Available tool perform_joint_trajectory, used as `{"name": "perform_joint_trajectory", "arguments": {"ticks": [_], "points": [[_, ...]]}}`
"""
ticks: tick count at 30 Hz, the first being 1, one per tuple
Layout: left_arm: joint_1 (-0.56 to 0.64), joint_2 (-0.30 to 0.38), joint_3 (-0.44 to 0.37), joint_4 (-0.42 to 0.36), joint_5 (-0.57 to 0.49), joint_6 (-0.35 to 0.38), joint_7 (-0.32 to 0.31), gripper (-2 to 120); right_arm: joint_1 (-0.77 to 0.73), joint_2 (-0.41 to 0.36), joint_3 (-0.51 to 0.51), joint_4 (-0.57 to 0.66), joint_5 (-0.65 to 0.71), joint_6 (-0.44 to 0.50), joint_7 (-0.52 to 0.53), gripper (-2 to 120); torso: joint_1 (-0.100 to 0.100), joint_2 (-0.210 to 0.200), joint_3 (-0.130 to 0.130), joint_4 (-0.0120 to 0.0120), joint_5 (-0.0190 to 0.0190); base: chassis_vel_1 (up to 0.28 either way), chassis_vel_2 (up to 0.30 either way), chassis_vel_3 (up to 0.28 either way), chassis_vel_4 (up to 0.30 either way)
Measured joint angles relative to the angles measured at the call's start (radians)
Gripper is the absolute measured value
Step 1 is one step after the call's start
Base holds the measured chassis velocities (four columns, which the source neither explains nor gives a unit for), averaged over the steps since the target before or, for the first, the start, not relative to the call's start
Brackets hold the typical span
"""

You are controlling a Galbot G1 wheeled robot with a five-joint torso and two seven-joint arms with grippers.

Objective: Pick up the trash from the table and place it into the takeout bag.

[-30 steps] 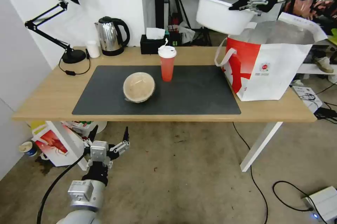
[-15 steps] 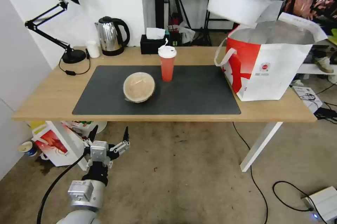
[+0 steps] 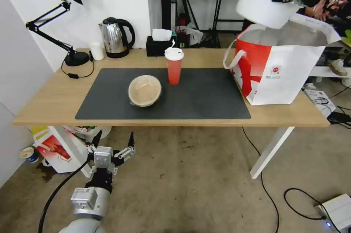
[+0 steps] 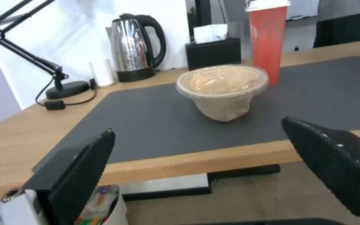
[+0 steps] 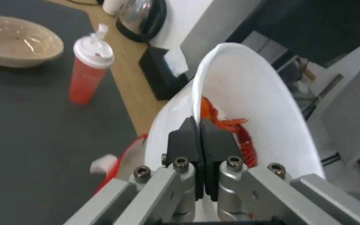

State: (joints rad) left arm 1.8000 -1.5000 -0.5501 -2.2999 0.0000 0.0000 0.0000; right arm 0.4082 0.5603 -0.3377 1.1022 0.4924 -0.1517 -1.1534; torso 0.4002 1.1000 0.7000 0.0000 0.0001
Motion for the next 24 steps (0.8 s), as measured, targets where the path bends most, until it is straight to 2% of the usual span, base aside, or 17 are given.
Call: {"name": "perform_joint_trajectory", "arguments": {"ticks": [8, 24], "points": [[0.0, 0.0, 0.0, 0.0, 0.0, 0.0, 0.0, 100, -0.099, -0.016, 0.08, 0.001, -0.05, 0.03, 0.0, 0, 0.0, 0.0, 0.0, 0.0001, 0.0, 0.0, 0.0, 0.0, 0.0], [0.0, 0.0, 0.0, 0.0, 0.0, 0.0, 0.0, 100, -0.191, -0.035, 0.157, -0.023, -0.117, 0.071, -0.001, 0, 0.0, 0.0, 0.0, 0.0, 0.0, 0.0, 0.0, 0.0, 0.0]]}}
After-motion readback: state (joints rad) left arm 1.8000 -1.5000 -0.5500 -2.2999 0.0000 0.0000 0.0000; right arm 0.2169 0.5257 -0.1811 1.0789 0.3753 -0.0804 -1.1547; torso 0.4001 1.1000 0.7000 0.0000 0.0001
